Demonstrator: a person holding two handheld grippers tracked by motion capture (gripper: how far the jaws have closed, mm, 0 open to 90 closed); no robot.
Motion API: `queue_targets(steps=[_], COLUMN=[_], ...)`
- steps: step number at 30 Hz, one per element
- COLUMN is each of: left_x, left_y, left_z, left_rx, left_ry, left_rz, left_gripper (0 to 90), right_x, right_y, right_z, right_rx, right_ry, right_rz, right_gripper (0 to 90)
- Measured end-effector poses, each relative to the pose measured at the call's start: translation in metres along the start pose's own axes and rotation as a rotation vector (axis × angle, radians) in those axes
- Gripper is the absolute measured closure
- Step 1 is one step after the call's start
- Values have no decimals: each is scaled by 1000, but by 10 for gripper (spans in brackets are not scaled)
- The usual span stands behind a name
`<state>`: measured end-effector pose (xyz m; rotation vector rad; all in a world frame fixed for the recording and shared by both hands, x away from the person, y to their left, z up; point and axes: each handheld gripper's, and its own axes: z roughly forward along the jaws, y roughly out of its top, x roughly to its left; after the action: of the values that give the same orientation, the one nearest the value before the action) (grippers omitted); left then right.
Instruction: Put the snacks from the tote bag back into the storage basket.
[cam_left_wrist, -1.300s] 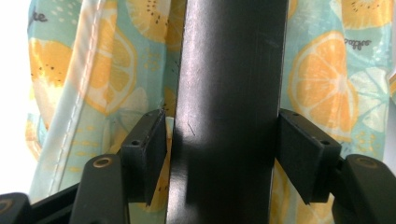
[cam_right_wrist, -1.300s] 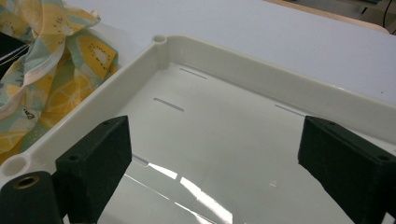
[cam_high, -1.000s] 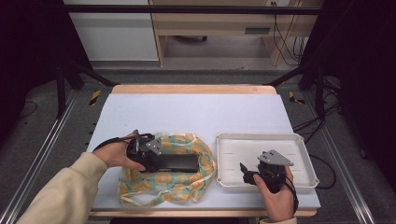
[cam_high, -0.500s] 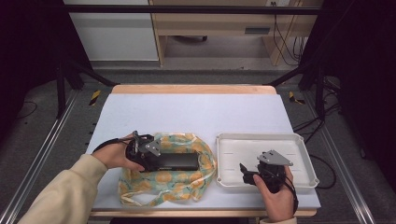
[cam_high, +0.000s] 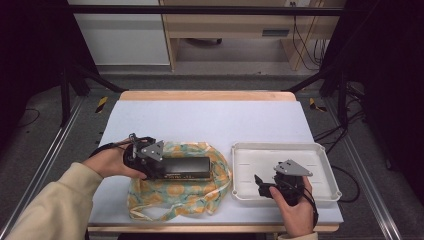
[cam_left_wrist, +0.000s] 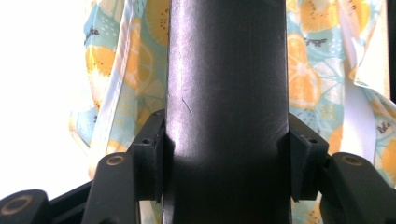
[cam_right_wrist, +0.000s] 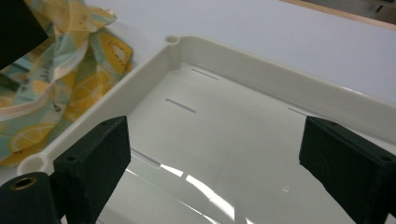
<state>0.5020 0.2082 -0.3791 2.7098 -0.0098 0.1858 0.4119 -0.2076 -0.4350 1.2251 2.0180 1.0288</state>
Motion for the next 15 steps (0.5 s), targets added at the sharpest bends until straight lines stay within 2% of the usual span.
queue_targets(steps=[2, 3, 6, 8, 9, 10, 12, 15], left_x=[0, -1, 1, 2, 2, 3, 3, 3], left_y=[-2, -2, -4, -5, -5, -5, -3, -1], left_z=[-2, -3, -6, -7, -8, -9, -11, -12], left_rx=[-12, -11, -11, -16, -20, -22, -16, 6], left_ry=[0, -1, 5, 12, 14, 14, 22, 25], left_rz=[3, 3, 3, -2, -5, -9, -12, -14], left_gripper=[425, 425, 425, 425, 425, 425, 425, 426], right_x=[2, 3, 5, 4, 3, 3, 3, 4], right_y=[6, 10, 19, 23, 27, 29, 36, 44], right_z=[0, 0, 0, 2, 5, 6, 9, 12], right_rx=[11, 12, 48, 71, 92, 106, 145, 246], right_ry=[30, 69, 142, 190, 232, 253, 278, 311], right_rz=[-8, -17, -94, -102, -105, -108, -135, -168], right_gripper=[91, 84, 108, 115, 132, 142, 145, 149])
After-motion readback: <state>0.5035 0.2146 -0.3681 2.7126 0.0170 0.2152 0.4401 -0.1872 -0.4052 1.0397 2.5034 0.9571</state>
